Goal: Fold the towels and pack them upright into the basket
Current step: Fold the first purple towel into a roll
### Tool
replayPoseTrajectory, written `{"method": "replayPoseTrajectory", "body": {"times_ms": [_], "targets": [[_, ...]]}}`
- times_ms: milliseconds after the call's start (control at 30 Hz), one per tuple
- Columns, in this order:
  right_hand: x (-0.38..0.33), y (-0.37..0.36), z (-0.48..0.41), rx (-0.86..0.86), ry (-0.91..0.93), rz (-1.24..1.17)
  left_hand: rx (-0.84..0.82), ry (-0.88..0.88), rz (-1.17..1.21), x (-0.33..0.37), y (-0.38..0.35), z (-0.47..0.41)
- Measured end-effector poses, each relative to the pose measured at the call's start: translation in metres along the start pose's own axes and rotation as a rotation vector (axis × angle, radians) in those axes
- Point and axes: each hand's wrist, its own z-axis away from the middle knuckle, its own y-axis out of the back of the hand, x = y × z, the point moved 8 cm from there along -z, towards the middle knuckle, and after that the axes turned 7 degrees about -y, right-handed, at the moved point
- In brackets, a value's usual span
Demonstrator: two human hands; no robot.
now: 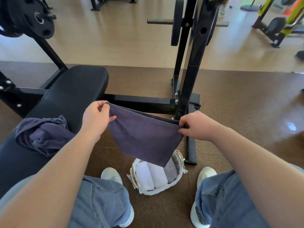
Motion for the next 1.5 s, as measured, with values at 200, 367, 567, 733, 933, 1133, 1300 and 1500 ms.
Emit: {"method": "replayPoseTrajectory", "body": {"times_ms": [200, 367, 567, 733, 933, 1133, 1300, 1500], "targets": [[0.001, 0.007, 0.006, -0.057, -0.009, 0.042, -0.022, -0.004, -0.023, -0.002, -0.003, -0.004], [0.001, 0.021, 0.007, -0.017, -0.006, 0.008, -0.037, 0.025, -0.027, -0.005, -0.005, -0.005], [0.007, 0.022, 0.014, -0.006, 0.010, -0.059, -0.031, 0.039, -0.027, -0.008, -0.006, -0.006], [0.010, 0.034, 0.022, 0.081, 0.031, -0.216, -0.015, 0.052, -0.036, -0.012, -0.005, -0.009], [0.011, 0.041, 0.032, 0.126, 0.076, -0.213, -0.049, 0.074, -0.047, -0.015, -0.015, -0.005], [0.012, 0.038, 0.035, 0.107, 0.084, -0.201, -0.049, 0.084, -0.079, -0.020, -0.015, -0.004], [0.020, 0.042, 0.037, 0.147, 0.017, -0.390, -0.033, 0.146, -0.009, -0.023, -0.017, -0.002], [0.031, 0.045, 0.038, 0.190, -0.048, -0.667, -0.026, 0.194, 0.062, -0.024, -0.019, 0.001]]}}
